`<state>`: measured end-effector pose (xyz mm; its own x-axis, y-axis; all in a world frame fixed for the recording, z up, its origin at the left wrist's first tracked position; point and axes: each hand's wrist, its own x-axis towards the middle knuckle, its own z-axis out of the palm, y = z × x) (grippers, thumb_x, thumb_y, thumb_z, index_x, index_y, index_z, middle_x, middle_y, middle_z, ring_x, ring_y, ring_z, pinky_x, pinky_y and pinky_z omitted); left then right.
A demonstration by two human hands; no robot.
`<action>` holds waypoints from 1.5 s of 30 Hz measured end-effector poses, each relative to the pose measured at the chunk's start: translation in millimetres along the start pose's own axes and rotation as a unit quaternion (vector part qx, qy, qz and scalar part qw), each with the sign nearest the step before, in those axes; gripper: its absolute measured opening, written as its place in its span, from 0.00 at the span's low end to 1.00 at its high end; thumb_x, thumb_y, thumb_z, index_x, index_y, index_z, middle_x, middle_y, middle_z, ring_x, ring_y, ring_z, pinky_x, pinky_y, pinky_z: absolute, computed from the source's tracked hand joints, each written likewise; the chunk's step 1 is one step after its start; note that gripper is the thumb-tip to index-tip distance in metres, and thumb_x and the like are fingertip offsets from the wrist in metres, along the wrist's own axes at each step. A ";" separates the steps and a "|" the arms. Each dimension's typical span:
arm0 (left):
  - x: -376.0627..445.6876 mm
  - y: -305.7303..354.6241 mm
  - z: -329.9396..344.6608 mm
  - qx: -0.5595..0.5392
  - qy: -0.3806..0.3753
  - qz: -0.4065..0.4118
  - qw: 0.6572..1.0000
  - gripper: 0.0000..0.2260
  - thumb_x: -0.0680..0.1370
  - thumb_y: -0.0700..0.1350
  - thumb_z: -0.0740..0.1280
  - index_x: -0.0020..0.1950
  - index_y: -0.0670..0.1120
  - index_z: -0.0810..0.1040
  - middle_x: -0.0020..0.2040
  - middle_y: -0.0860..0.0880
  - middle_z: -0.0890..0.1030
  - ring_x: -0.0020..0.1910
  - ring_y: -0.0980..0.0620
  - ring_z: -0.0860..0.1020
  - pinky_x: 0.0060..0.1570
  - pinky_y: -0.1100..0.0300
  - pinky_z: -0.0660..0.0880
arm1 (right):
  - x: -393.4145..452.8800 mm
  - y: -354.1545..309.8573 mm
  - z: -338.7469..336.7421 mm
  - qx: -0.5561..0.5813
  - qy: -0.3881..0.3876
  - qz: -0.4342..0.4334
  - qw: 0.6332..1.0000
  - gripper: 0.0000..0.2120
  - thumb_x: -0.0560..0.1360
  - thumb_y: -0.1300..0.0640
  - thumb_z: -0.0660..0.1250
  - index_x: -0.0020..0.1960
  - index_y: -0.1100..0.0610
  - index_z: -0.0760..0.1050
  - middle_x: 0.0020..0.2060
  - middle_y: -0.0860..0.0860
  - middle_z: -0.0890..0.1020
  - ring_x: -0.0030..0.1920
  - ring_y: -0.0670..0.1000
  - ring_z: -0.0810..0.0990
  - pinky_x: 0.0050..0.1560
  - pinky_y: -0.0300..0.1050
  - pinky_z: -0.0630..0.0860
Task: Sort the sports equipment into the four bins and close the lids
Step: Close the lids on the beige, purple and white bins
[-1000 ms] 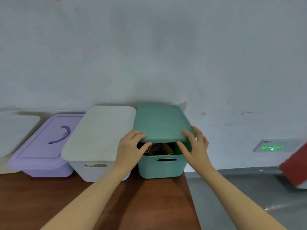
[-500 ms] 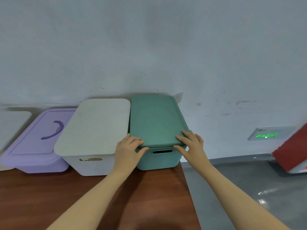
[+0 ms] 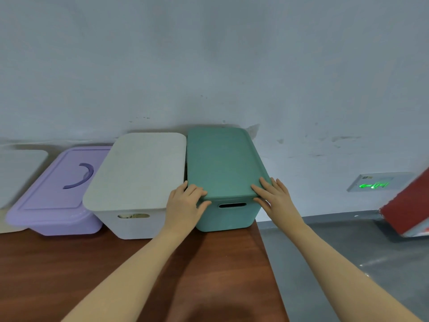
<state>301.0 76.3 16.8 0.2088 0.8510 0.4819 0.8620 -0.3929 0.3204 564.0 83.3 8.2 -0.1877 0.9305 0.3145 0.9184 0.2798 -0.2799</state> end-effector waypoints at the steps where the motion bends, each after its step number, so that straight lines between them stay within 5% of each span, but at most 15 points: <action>1: -1.4 -0.3 0.6 0.010 0.004 0.008 1.000 0.12 0.64 0.46 0.79 0.42 0.45 0.81 0.39 0.51 0.81 0.48 0.40 0.80 0.45 0.52 0.75 | -0.5 -0.3 1.3 -0.016 0.008 -0.007 1.000 0.15 0.72 0.54 0.65 0.57 0.57 0.79 0.58 0.62 0.79 0.56 0.67 0.78 0.65 0.61 0.65; 8: -5.0 4.1 3.2 0.050 -0.025 0.018 0.998 0.11 0.67 0.48 0.77 0.42 0.46 0.79 0.41 0.50 0.80 0.52 0.39 0.79 0.48 0.51 0.75 | -10.1 -8.8 5.1 -0.053 0.026 0.019 0.998 0.17 0.75 0.49 0.59 0.58 0.54 0.79 0.58 0.58 0.80 0.62 0.62 0.76 0.68 0.51 0.59; 12: -1.8 -1.4 3.9 0.071 -0.060 0.010 0.996 0.17 0.75 0.58 0.61 0.51 0.47 0.80 0.53 0.50 0.81 0.60 0.38 0.75 0.55 0.48 0.74 | -10.8 -19.2 -2.5 -0.043 0.027 0.056 0.997 0.22 0.75 0.42 0.56 0.57 0.52 0.80 0.58 0.55 0.80 0.62 0.55 0.76 0.63 0.46 0.62; 17: 12.6 -1.9 2.8 0.065 -0.164 -0.033 0.984 0.32 0.75 0.66 0.41 0.72 0.53 0.65 0.74 0.52 0.63 0.75 0.43 0.53 0.72 0.49 0.49 | 8.5 -31.9 -12.1 -0.087 0.018 0.052 0.995 0.22 0.77 0.41 0.54 0.59 0.51 0.79 0.58 0.52 0.80 0.63 0.53 0.74 0.62 0.48 0.64; 22: 54.9 -7.9 5.4 0.090 -0.228 -0.061 0.968 0.26 0.79 0.61 0.49 0.75 0.54 0.58 0.77 0.51 0.55 0.76 0.45 0.47 0.72 0.50 0.46 | 47.5 -29.9 -8.3 -0.078 -0.102 0.077 0.989 0.24 0.80 0.41 0.50 0.73 0.46 0.61 0.74 0.52 0.61 0.74 0.53 0.55 0.71 0.47 0.51; 31: 137.8 -39.4 28.1 0.191 -0.237 -0.063 0.950 0.26 0.77 0.63 0.52 0.69 0.49 0.66 0.70 0.48 0.67 0.69 0.47 0.62 0.63 0.50 0.64 | 135.8 -2.9 15.6 -0.089 -0.137 0.082 0.983 0.24 0.80 0.42 0.49 0.75 0.48 0.57 0.75 0.54 0.57 0.75 0.53 0.51 0.71 0.49 0.50; 45: 204.8 -77.4 75.8 0.129 -0.239 -0.127 0.954 0.30 0.79 0.63 0.48 0.77 0.52 0.48 0.78 0.49 0.45 0.75 0.47 0.40 0.73 0.50 0.41 | 227.9 36.5 47.2 -0.057 -0.142 0.072 0.986 0.30 0.77 0.36 0.47 0.76 0.46 0.49 0.77 0.53 0.46 0.76 0.52 0.43 0.73 0.48 0.40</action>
<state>312.1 307.4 28.8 0.1126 0.9932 -0.0304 0.9847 -0.1075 0.1369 538.3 316.7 26.8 -0.1284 0.9917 0.0076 0.9726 0.1274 -0.1945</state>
